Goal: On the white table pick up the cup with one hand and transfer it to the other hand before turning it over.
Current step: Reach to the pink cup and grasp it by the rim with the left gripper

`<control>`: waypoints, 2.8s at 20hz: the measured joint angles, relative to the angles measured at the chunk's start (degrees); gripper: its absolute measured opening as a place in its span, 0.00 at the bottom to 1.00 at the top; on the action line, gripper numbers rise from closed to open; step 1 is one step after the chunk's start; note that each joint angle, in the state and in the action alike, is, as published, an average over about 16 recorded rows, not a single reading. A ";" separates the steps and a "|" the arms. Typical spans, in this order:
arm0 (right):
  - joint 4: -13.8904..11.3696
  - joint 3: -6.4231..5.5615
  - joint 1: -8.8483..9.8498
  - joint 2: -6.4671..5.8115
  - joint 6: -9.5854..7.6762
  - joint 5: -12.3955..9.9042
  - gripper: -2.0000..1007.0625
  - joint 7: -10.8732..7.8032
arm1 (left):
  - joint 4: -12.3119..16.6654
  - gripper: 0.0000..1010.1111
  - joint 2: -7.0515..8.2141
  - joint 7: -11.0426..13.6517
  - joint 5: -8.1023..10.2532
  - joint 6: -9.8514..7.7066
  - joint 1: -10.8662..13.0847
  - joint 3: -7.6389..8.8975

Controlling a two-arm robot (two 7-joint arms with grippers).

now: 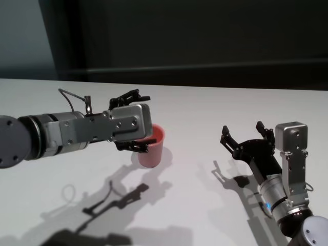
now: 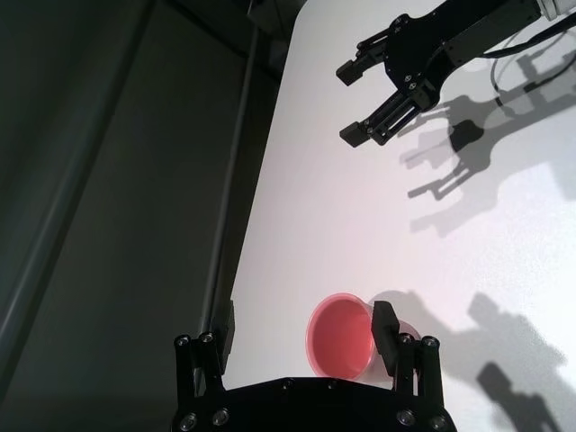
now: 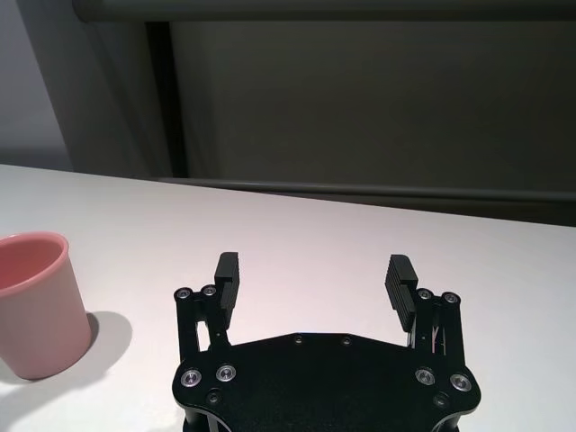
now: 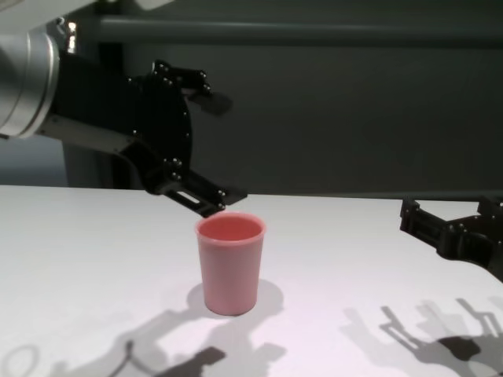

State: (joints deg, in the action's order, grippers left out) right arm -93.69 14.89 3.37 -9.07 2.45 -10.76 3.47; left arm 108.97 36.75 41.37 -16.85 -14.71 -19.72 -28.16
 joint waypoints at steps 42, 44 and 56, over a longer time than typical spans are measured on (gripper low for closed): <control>0.00 0.00 0.00 0.00 0.00 0.00 1.00 0.00 | -26.05 0.99 -5.90 22.52 -8.25 12.33 -27.03 -23.98; 0.00 0.00 0.00 0.00 0.00 0.00 1.00 0.00 | -26.55 0.99 -6.15 22.77 -8.48 12.16 -27.54 -24.53; 0.00 0.00 0.00 0.00 0.00 0.00 1.00 0.00 | -28.22 0.99 -6.27 23.51 -9.01 11.43 -29.83 -26.84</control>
State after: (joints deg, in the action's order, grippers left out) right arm -93.69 14.89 3.37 -9.07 2.45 -10.76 3.47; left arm 80.75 30.48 64.87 -25.86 -3.28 -49.55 -55.00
